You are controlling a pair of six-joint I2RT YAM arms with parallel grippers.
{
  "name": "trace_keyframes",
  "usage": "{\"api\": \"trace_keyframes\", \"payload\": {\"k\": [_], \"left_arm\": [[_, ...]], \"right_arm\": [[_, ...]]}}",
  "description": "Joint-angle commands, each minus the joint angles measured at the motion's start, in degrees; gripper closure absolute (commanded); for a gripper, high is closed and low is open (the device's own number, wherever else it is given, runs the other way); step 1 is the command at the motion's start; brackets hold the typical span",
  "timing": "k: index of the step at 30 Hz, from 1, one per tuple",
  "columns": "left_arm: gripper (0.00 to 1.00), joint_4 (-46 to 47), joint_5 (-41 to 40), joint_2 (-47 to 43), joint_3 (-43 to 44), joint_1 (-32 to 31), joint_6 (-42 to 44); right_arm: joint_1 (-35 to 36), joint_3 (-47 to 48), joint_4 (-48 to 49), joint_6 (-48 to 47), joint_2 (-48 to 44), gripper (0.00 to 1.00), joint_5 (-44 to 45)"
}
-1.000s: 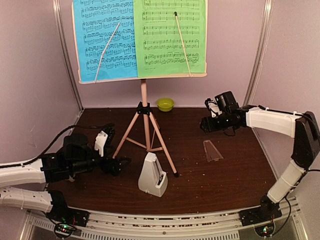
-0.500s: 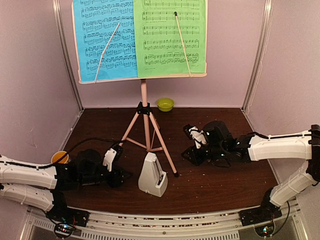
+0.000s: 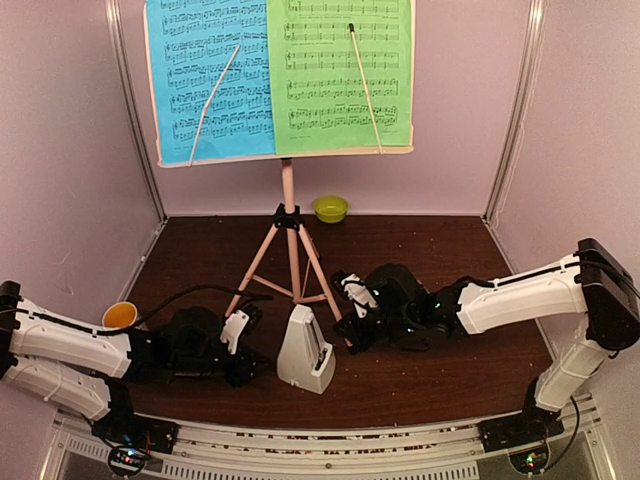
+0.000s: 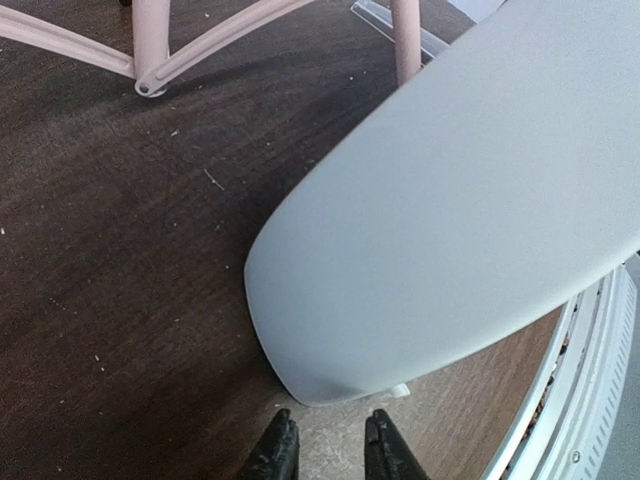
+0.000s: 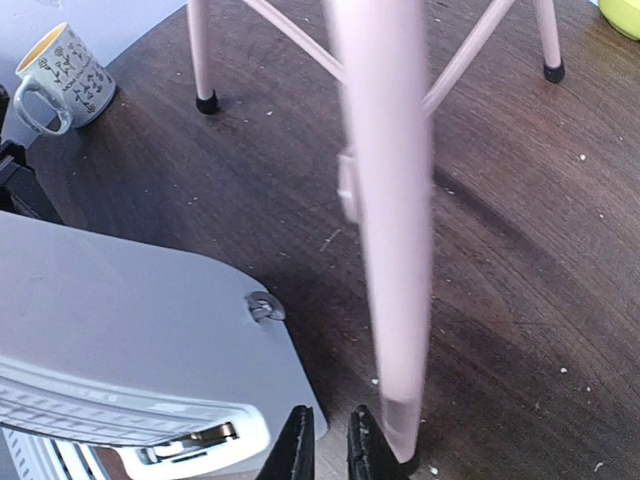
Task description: Set up the instrument practice props
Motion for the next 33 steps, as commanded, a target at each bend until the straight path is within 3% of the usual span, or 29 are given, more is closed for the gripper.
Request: {"api": "trace_keyframes", "payload": {"k": [1,21,33], "left_arm": [[0.76,5.2,1.1,0.7,1.1,-0.9,-1.4],[0.79,8.2,-1.7,5.0,2.8,-1.6,-2.7],[0.77,4.6,-3.8,6.4,6.5,1.7,-0.3]], "right_arm": [[1.6,2.2,0.8,0.3,1.1,0.86,2.8],[4.2,3.7,-1.6,-0.7,5.4,0.89,2.3],[5.9,-3.4,7.3,8.1,2.2,0.89,-6.0]]}}
